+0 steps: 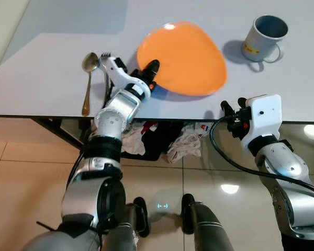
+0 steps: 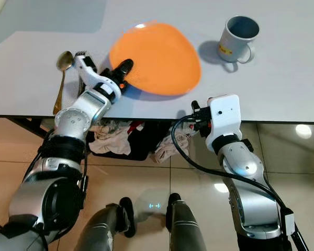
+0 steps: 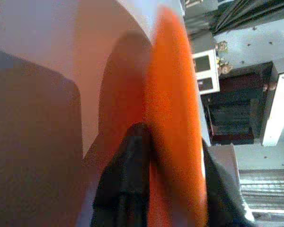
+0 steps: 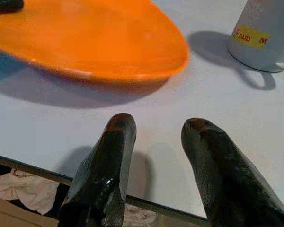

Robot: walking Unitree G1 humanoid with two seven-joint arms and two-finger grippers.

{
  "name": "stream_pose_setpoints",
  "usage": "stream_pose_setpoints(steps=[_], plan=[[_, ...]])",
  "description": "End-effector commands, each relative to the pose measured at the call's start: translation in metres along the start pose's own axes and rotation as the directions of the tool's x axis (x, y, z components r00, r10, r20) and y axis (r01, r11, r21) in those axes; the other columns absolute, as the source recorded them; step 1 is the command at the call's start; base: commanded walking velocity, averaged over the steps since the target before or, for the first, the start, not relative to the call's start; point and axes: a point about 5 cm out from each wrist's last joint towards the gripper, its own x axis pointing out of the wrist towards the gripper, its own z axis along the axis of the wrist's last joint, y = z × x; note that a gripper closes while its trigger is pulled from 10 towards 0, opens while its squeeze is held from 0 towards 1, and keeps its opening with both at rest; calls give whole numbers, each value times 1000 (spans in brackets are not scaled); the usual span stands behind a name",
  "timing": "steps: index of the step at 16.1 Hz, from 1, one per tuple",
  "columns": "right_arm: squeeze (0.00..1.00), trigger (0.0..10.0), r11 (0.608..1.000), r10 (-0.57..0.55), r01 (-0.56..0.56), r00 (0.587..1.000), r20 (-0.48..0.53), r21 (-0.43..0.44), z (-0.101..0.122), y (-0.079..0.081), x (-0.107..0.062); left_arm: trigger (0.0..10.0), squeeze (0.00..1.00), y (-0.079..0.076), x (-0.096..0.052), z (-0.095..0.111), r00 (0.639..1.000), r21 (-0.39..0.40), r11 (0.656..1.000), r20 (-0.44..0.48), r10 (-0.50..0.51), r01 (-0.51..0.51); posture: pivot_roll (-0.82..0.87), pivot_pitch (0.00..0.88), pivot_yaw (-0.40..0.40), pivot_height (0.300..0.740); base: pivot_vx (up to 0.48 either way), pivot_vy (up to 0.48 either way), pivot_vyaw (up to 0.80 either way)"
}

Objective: Setting the table

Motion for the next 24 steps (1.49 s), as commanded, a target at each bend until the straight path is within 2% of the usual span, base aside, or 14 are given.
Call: stream_pose_setpoints(steps=[1, 2, 5, 7, 8, 9, 13, 15, 17, 19, 20, 21, 23, 24], plan=[[0, 10000, 1000, -16, 16, 1000, 10, 5, 4, -1, -2, 10000, 1000, -2, 2, -6, 1000, 9, 1000, -25, -12, 12, -211, 400, 55, 740, 0, 0, 0], [0, 10000, 1000, -16, 16, 1000, 13, 9, 4, 0, -1, 10000, 1000, -14, 4, 0, 999, 63, 997, -12, -44, 44, -205, 393, 59, 740, 0, 0, 0], [0, 10000, 1000, -15, 15, 1000, 15, 15, 3, 1, 1, 10000, 1000, -28, 4, 7, 998, 126, 990, 10, -69, 68, -196, 380, 63, 740, 0, 0, 0], [0, 10000, 1000, -18, 18, 1000, 16, 21, 2, 3, 3, 10000, 1000, -39, -9, 11, 997, 283, 958, 37, -65, 51, -184, 368, 63, 740, 0, 0, 0], [0, 10000, 1000, -18, 18, 1000, 16, 24, 2, 3, 5, 10000, 1000, -41, -16, 11, 999, 381, 924, 44, -31, 12, -173, 360, 61, 740, 0, 0, 0], [0, 10000, 999, -17, 17, 1000, 19, 28, 2, 3, 6, 10000, 1000, -43, -23, 13, 998, 428, 904, 62, -17, -11, -169, 355, 60, 740, 0, 0, 0], [0, 10000, 999, -18, 16, 999, 29, 42, 3, 4, 12, 10000, 1000, -57, -41, 15, 997, 462, 886, 71, -6, -28, -156, 338, 55, 740, 0, 0, 0], [0, 10000, 999, -15, 13, 999, 36, 48, 4, 5, 13, 10000, 1000, -67, -44, 19, 996, 479, 878, 89, -22, -23, -153, 332, 55, 740, 0, 0, 0], [0, 10000, 999, -15, 13, 999, 45, 51, 6, 6, 14, 10000, 1000, -64, -44, 15, 999, 501, 865, 53, 4, -30, -155, 331, 56, 740, 0, 0, 0], [0, 10000, 998, -24, 21, 998, 51, 53, 7, 5, 13, 10000, 957, -56, -42, 5, 1000, 449, 893, 17, 21, -26, -162, 339, 62, 740, 0, 0, 0], [0, 10000, 998, -25, 22, 998, 53, 52, 8, 4, 12, 10000, 369, -51, -40, 2, 999, 415, 909, 9, 35, -36, -167, 347, 62, 740, 0, 0, 0], [0, 10000, 996, -16, 10, 997, 69, 85, 12, 6, 13, 10000, 0, -43, -37, -2, 999, 374, 926, -2, 53, -49, -173, 355, 63, 740, 0, 0, 0], [0, 10000, 956, 22, -65, 988, 151, 286, 31, 15, 25, 10000, 0, -34, -34, -2, 997, 327, 941, 14, 80, -80, -183, 368, 62, 740, 0, 0, 0], [0, 10000, 947, 24, -76, 985, 168, 312, 35, 16, 28, 10000, 0, -34, -34, -1, 997, 325, 943, 18, 75, -77, -184, 370, 63, 740, 0, 0, 0]])
